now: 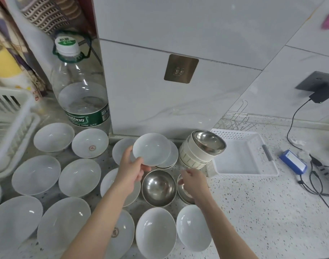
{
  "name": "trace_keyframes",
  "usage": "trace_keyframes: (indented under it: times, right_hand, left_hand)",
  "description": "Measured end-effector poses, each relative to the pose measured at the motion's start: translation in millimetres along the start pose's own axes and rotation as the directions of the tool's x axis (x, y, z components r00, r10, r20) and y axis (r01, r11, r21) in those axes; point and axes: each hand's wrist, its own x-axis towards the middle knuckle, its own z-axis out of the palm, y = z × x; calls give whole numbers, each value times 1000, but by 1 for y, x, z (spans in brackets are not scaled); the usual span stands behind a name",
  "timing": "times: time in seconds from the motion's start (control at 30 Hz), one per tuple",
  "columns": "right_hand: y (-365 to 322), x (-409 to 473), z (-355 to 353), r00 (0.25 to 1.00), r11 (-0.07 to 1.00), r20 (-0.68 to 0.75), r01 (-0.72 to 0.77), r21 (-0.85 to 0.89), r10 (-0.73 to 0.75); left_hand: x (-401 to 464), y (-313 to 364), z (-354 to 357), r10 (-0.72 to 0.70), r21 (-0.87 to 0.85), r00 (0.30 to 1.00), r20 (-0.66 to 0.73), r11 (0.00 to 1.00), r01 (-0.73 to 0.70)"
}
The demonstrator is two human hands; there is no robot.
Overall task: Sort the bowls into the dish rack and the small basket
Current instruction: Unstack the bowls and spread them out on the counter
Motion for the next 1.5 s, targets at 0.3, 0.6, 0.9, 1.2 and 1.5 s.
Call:
trace_keyframes:
  times: [0.3,0.6,0.9,1.2,1.5]
  right_hand:
    - [-32,45,38,999,983,-19,37,-182,-41]
    - [-35,50,47,992,964,-124,-13,-264,-21]
    - [-36,45,44,976,975,-189,68,-210,-109]
    - [-19,27,25,957,973,-182,215,-81,-227]
    - [21,8,-33,959,964,-103,262,-37,-264]
  left_hand:
    - [-37,-11,-49,-48,-312,998,27,948,54]
    - [-52,-23,-67,-77,-311,997,-19,948,67]
    - [-63,-26,-69,-80,-341,995,-55,939,56]
    - [-76,-29,-58,-54,-325,996,-77,945,26]
    - [-94,-38,-19,15,-306,996,-84,951,-40]
